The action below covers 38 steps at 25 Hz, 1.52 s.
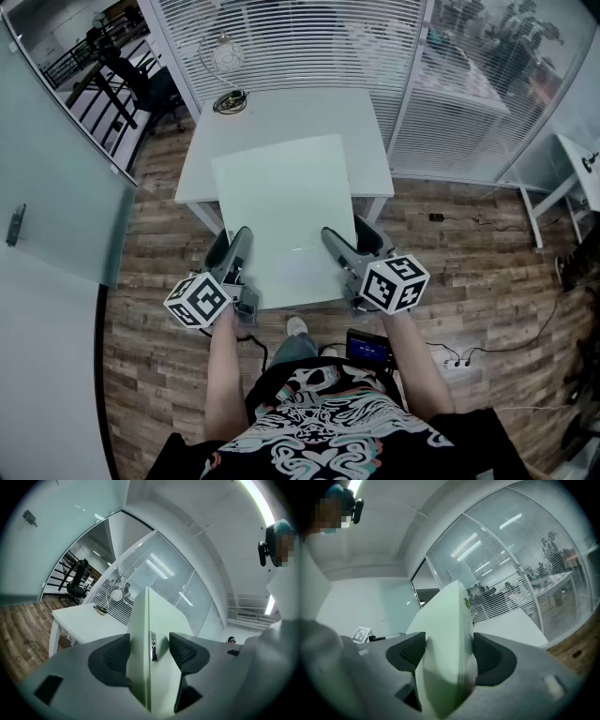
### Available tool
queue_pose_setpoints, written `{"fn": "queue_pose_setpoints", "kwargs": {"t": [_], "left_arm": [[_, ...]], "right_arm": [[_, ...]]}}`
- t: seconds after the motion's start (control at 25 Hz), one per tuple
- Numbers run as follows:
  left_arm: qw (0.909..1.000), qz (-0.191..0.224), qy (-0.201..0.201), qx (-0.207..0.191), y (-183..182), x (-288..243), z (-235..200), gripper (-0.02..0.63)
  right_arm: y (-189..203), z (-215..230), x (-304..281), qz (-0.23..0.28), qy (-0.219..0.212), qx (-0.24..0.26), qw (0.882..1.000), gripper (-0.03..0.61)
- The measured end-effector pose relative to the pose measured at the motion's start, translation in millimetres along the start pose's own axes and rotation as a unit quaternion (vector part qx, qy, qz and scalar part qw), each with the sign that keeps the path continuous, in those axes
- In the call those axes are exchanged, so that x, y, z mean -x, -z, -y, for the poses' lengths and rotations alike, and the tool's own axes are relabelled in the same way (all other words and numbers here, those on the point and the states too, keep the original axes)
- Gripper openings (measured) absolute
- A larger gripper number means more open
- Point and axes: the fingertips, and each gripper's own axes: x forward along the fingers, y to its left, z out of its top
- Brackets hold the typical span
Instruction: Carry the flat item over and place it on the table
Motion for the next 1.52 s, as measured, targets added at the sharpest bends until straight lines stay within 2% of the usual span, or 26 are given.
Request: {"fn": "queue_pose_setpoints", "kwargs": {"t": [0.36,0.88,1.04,1.24,1.52], "left_arm": [[1.0,-0.004,0.0,0.007,8,-6,-6,0.252],[0.9999,-0.009,-0.003,-0.004,7,-16,-5,0.252],[0.9998,-0.013,-0.012,-0.001,6,-39,-17,0.252],[0.9996,-0.02,-0.017,0.011,0,-80,-53,0.252],[0.9983,-0.052,-0.008,0.025,-29,-187,-120,0.252]], "right_arm": [[5,7,-2,-0.003,0.003,0.0,1.0,0.304],[6,19,-7,0.002,0.002,-0.017,1.0,0.304],[5,39,-28,-0.007,-0.001,-0.026,1.0,0.304],[4,65,-75,-0.02,0.003,-0.032,0.999,0.304],[-14,128,-177,-0.032,0.036,-0.043,0.998,0.304]]}}
